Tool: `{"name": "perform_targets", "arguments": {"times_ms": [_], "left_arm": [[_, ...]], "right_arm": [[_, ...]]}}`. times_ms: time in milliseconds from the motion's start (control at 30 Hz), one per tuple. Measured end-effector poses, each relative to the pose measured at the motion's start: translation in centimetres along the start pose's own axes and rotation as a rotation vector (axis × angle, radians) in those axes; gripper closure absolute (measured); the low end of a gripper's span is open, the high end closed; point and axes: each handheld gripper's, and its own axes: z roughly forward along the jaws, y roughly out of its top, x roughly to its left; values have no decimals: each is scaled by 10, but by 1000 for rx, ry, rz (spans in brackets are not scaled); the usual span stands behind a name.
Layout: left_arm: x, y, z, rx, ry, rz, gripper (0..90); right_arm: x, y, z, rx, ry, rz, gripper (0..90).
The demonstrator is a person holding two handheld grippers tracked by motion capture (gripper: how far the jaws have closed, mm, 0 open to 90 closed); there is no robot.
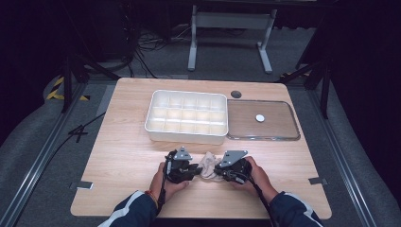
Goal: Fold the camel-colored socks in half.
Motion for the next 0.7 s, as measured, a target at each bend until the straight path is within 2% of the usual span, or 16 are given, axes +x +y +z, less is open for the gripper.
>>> {"name": "perform_targets", "arguments": {"times_ms": [67, 100, 200, 233, 300, 433, 467, 533, 700], "left_arm": [[-3, 2, -2, -21, -8, 20, 790], [-5, 3, -3, -30, -10, 12, 790], [-9, 6, -7, -68, -24, 34, 791], [-11, 7, -7, -72, -20, 50, 792], [-13, 8, -6, -82, -25, 52, 793], [-15, 9, -1, -86, -22, 51, 791], [-15, 10, 0, -87, -21, 62, 791], [-17, 10, 1, -83, -6, 66, 797], [-13, 9, -3, -79, -5, 58, 811]], "right_arm": [[0, 2, 0, 10, -4, -6, 822], [0, 2, 1, 14, -6, -6, 823], [0, 4, 1, 22, -6, -3, 824], [0, 5, 1, 25, -4, -7, 825], [1, 6, 2, 26, -6, -7, 827], [1, 8, 4, 25, -5, -3, 828], [1, 8, 4, 23, -5, -3, 828], [1, 7, 4, 18, -11, 0, 822], [-2, 5, 3, 3, 2, 11, 784]]}}
